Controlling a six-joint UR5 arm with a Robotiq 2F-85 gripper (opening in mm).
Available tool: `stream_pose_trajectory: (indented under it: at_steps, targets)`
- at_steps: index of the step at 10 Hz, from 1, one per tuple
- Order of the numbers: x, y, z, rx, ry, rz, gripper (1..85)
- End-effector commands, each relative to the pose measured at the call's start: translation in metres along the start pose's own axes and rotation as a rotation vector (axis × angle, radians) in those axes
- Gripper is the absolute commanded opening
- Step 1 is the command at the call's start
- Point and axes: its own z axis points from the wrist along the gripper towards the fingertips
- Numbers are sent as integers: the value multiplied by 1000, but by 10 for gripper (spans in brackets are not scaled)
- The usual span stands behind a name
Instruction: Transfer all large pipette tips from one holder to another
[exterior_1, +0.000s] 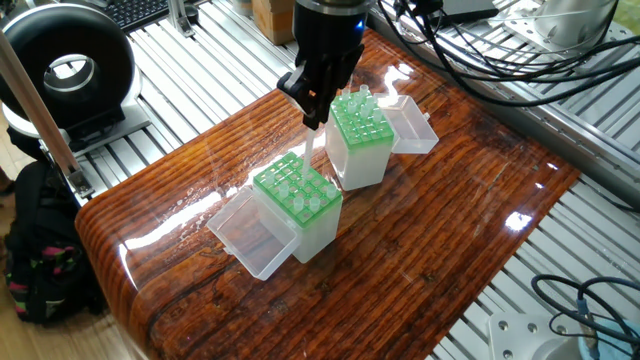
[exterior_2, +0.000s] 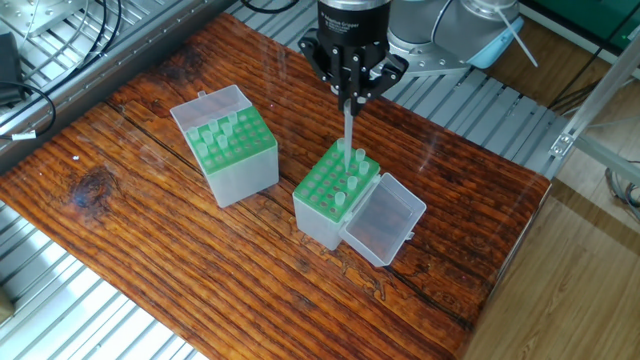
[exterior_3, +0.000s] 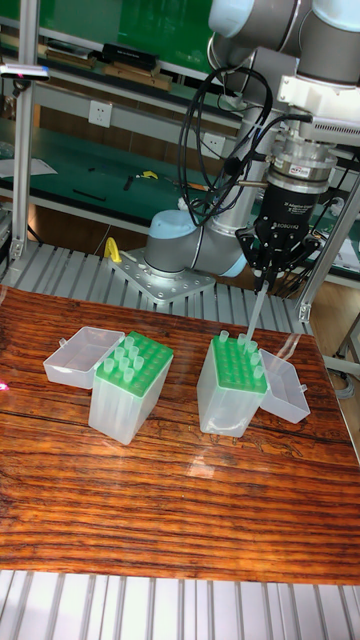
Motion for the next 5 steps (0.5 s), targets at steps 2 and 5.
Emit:
stream_pose_trajectory:
  at_steps: [2, 5]
  targets:
    - [5, 6, -1, -7, 5, 6, 150]
    - [3, 1, 3, 6, 7, 6, 147]
